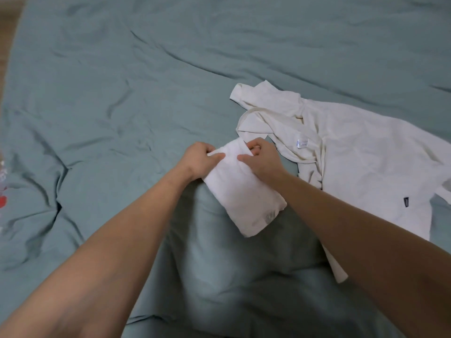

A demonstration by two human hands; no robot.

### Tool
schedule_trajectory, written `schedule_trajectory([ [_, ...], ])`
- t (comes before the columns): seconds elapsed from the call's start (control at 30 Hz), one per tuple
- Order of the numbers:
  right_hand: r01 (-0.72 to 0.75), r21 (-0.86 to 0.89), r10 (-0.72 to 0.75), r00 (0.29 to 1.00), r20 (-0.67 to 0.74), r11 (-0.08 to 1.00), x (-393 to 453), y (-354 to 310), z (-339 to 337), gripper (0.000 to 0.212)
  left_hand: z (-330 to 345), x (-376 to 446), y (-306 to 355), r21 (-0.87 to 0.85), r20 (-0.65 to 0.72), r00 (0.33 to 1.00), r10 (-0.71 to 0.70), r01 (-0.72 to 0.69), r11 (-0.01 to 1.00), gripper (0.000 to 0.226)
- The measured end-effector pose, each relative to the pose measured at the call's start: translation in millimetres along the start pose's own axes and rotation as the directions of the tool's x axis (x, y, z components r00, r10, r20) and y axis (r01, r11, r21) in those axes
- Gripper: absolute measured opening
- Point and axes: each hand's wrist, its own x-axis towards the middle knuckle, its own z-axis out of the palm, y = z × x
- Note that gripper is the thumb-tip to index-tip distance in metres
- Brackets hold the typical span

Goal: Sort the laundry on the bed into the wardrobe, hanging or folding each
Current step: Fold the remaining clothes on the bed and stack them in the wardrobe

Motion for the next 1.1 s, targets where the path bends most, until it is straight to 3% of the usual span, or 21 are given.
schedule_trajectory([
  [0.07,0.043,0.099,-0.041,0.999,-0.021,0.994,-9,-10,2,0.021,-10,-20,-19,-0.010,-0.146,0.988,-0.055,0.054,0.999,0.029],
  [0.17,0.122,0.060,-0.106,0.969,-0.224,0.991,-37,-8,3,0.019,-12,-66,-53,-0.011,-0.385,0.899,-0.211,0.224,0.974,0.027],
  [0.23,0.018,0.097,0.014,0.947,-0.322,0.995,-63,-1,6,0.023,-4,-95,-63,-0.029,-0.445,0.838,-0.315,0.339,0.941,0.027],
  [0.33,-0.186,0.176,0.225,0.945,-0.237,0.967,-91,6,15,0.031,11,-115,-62,-0.035,-0.431,0.818,-0.381,0.407,0.913,0.031],
  [0.4,-0.228,0.159,0.257,0.947,-0.192,0.961,-94,3,23,0.029,9,-111,-59,-0.028,-0.429,0.822,-0.375,0.402,0.915,0.039],
  [0.5,-0.251,0.068,0.259,0.950,-0.173,0.966,-80,-2,29,0.050,-2,-92,-56,-0.083,-0.428,0.830,-0.357,0.357,0.930,0.047],
  [0.6,-0.219,0.006,0.216,0.957,-0.195,0.976,-66,-7,33,0.040,-8,-76,-54,-0.095,-0.432,0.852,-0.295,0.282,0.955,0.044],
  [0.73,0.027,0.004,-0.024,0.942,-0.334,1.000,-62,-4,37,0.018,-2,-75,-57,-0.006,-0.492,0.842,-0.221,0.251,0.968,0.035],
  [0.83,0.070,-0.183,-0.122,0.950,-0.288,0.981,-63,8,43,0.008,5,-84,-63,0.028,-0.540,0.807,-0.238,0.300,0.954,0.036],
  [0.97,0.003,-0.156,-0.062,0.923,-0.380,0.988,-92,14,57,0.037,9,-92,-71,0.054,-0.563,0.790,-0.241,0.327,0.944,0.036],
  [1.03,-0.051,-0.164,-0.009,0.939,-0.344,0.985,-111,15,67,0.043,10,-96,-72,0.064,-0.563,0.801,-0.204,0.288,0.955,0.034],
  [1.1,0.000,-0.297,-0.081,0.962,-0.259,0.955,-119,20,75,0.043,8,-99,-73,0.072,-0.555,0.813,-0.175,0.257,0.964,0.033],
])
